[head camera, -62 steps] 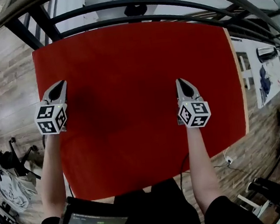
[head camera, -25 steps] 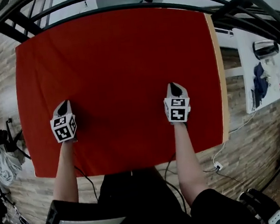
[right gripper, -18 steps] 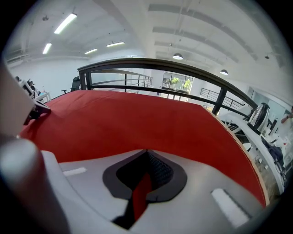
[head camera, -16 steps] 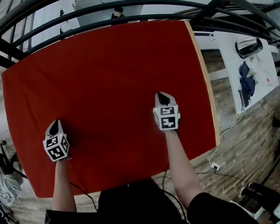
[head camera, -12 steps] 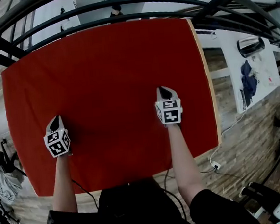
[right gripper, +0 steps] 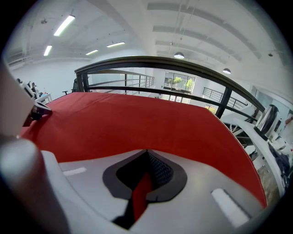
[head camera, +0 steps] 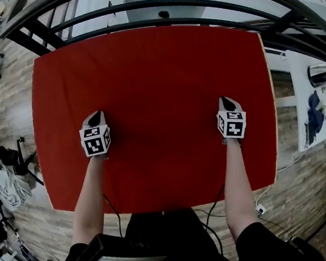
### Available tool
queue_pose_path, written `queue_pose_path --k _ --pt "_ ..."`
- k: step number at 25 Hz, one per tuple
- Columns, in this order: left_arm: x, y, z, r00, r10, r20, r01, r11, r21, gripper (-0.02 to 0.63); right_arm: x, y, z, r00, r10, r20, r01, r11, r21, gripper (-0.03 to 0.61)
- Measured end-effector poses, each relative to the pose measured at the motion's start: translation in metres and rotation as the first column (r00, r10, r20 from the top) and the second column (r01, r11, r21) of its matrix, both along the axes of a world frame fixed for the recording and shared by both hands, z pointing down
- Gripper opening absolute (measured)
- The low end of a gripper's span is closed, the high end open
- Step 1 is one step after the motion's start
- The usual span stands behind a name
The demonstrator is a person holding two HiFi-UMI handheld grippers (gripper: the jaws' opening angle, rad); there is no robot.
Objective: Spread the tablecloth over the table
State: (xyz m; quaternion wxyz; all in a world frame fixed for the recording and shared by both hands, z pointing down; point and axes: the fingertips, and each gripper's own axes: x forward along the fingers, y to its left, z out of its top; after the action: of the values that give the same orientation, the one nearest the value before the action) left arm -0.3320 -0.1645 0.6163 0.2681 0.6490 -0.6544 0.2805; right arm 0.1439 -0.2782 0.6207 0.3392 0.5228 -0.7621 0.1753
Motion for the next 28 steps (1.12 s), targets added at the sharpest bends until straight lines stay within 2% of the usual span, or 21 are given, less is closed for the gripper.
queue_pose_path --k 9,12,15,19,23,28 --pt "-0.005 -0.011 0.005 1.0 0.015 -0.014 -0.015 1.0 0.006 0.006 -0.006 -0.013 0.004 1.0 -0.003 -0.019 0.004 1.0 0.012 0.009" --pt "-0.02 -0.002 -0.008 1.0 0.007 -0.029 -0.006 0.999 0.049 0.006 -0.019 -0.009 -0.001 1.0 -0.011 -0.002 0.011 0.999 0.041 0.009" --pt "-0.009 0.025 -0.024 0.999 0.043 -0.025 -0.041 0.995 0.09 0.006 -0.006 0.024 -0.013 0.999 0.004 0.034 -0.006 0.999 0.051 0.011" --pt "0.02 0.073 -0.018 0.985 0.17 -0.002 -0.17 0.984 0.044 0.006 0.027 0.095 -0.012 0.996 0.085 0.029 -0.086 0.996 0.022 0.01" --pt "0.023 0.093 0.0 0.986 0.167 0.0 -0.167 0.986 -0.006 0.006 0.041 0.124 0.004 0.993 0.114 0.011 -0.114 0.993 -0.001 0.009" --pt "0.028 0.084 0.003 0.989 0.149 0.008 -0.149 0.989 -0.016 0.008 0.048 0.114 0.005 0.993 0.116 0.006 -0.116 0.993 -0.004 0.009"
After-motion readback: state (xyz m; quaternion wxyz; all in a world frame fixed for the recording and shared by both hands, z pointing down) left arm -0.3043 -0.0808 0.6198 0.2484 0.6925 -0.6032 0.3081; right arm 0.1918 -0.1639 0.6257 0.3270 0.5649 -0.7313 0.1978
